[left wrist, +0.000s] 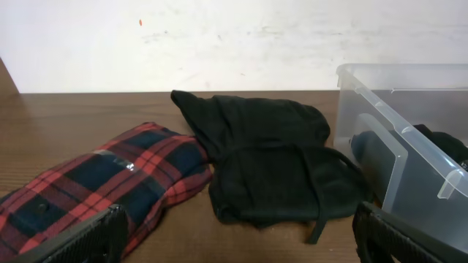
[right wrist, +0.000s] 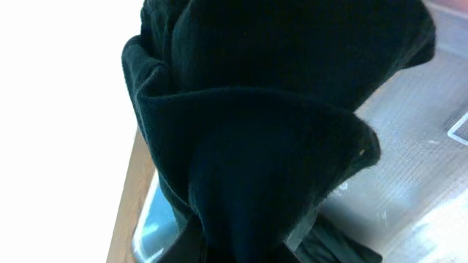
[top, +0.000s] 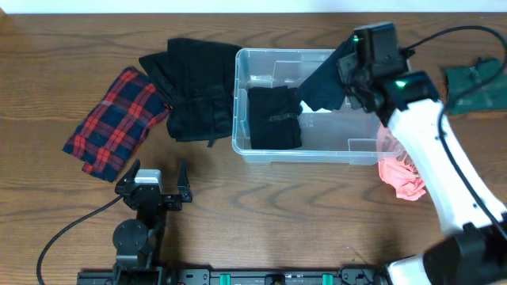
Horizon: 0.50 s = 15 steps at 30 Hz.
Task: Pack container
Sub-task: 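Carry the navy garment with the right gripper into the container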
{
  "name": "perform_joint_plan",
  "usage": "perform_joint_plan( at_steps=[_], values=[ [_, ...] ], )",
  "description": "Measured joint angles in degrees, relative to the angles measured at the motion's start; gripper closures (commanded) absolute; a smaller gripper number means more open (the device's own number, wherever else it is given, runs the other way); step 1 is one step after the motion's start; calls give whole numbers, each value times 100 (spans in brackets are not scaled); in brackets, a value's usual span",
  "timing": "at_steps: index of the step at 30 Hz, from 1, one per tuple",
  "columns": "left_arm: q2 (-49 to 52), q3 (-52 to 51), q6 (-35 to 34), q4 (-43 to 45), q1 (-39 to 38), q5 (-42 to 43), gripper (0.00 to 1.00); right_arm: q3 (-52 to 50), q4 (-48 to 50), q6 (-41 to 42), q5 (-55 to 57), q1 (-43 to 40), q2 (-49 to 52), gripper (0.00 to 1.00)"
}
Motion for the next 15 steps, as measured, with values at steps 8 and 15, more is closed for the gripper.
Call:
perform_joint_plan(
  at_steps=[8, 15],
  values=[
    [-2, 0, 0, -2, 0, 0, 2, -11, 4, 697, 181, 0, 732, 99],
    [-2, 0, 0, 0, 0, 0, 2, -20, 7, 1370, 472, 0, 933, 99]
  ],
)
